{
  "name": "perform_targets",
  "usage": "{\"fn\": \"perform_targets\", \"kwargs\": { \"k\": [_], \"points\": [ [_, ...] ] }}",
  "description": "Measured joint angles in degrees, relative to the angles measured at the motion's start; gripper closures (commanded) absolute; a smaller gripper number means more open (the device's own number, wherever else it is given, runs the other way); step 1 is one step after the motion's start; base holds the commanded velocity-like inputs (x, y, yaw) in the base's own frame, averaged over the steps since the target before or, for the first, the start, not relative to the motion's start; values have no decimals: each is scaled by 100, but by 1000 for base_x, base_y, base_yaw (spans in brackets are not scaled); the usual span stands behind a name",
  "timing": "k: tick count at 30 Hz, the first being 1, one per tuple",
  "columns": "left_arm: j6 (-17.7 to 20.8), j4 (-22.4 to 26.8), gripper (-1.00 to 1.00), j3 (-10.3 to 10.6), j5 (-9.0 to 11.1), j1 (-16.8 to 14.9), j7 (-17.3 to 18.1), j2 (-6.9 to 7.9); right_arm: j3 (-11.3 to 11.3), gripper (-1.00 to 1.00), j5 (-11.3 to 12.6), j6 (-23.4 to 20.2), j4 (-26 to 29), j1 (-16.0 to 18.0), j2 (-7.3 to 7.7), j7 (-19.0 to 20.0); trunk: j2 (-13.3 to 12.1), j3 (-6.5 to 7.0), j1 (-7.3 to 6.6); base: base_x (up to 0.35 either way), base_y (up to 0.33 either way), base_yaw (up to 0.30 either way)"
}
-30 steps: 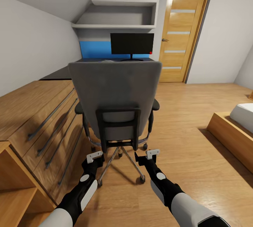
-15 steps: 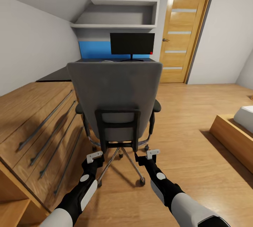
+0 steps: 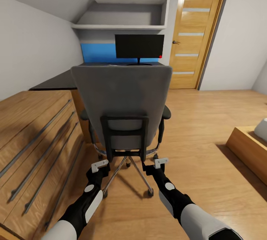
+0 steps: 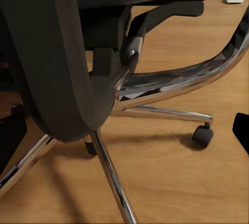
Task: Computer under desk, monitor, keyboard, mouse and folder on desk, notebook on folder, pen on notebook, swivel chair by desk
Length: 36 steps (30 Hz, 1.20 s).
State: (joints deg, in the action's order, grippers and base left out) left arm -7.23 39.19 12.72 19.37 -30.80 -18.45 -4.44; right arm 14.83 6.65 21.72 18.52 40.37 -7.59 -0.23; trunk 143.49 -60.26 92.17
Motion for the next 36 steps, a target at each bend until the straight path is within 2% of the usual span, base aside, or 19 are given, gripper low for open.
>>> {"fn": "perform_targets", "kwargs": {
  "k": [36],
  "points": [
    [1,1,-100,-9,1,0,-5,0,-2,-100,3,0,9,0,2,3,0,0,0,273,-82,0]
  ]
}}
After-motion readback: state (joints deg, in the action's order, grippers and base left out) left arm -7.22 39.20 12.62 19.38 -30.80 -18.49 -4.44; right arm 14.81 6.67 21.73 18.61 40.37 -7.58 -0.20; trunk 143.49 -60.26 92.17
